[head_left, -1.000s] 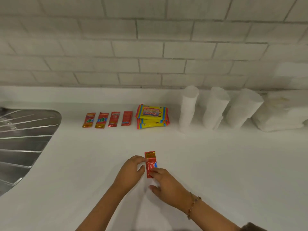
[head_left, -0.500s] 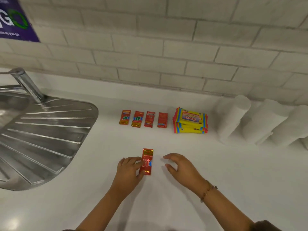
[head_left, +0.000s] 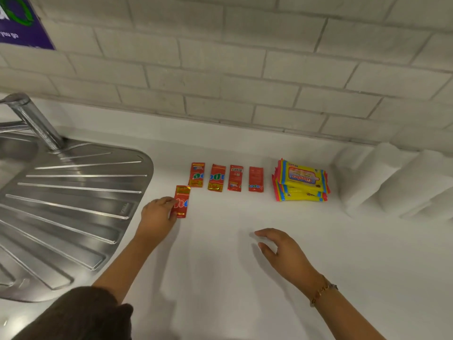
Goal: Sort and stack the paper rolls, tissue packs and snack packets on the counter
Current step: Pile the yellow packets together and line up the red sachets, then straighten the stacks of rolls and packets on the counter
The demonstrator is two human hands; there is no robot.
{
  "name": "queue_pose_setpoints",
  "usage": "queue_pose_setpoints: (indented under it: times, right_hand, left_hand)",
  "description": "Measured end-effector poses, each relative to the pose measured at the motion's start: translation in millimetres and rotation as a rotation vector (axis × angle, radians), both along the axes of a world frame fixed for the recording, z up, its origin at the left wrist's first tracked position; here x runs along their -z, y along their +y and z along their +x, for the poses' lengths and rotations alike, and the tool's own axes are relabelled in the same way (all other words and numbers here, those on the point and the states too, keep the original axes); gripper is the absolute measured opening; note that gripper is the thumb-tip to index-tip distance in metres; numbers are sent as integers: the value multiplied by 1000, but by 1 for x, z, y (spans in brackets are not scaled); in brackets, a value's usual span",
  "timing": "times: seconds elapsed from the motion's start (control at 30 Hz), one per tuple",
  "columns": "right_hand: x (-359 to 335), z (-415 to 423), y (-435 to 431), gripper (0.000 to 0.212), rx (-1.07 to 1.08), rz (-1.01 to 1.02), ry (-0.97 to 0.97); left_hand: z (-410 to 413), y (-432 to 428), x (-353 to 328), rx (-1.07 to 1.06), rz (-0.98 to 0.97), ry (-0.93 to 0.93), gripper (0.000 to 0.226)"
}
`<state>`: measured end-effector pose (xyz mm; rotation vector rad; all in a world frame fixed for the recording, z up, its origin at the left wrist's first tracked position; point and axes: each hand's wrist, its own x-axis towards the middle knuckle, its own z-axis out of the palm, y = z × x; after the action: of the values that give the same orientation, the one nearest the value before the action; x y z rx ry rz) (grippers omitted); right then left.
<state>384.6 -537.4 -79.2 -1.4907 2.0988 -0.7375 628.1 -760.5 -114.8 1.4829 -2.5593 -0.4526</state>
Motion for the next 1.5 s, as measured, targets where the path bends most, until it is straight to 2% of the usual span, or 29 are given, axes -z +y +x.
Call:
queue_pose_setpoints:
  times: [0.27,0.43,0.57,0.7,0.87,1.13,1.27,1.5]
  right_hand:
    - [3,-6,-9,27,26,29,-2]
    - [8,-10,-16,28,30,47,-8]
    - [10,-12,-20,28,28,62,-7]
    - [6,-13,-19,28,38,47,-10]
    - [-7,-13,-5,28,93,1,-22]
    - [-27,-37,72,24,281,-51,-98]
    - [-38,-63,142,24,416,-84,-131]
    - [-50,-126,317,18,681,-163,-132]
  left_hand:
    - [-27,-70,-8,-12,-15,4,31]
    - [-36,-98,-12,-21,20,-52,36]
    - [-39,-105,-15,-24,32,-95,38]
    - [-41,-90,-22,-44,33,-11,35]
    - [-61,-19,-44,36,126,241,34]
    - [-121,119,-64,313,271,300,28]
    - [-163,184,-75,427,334,337,27]
    - [-264,327,-89,630,417,376,26]
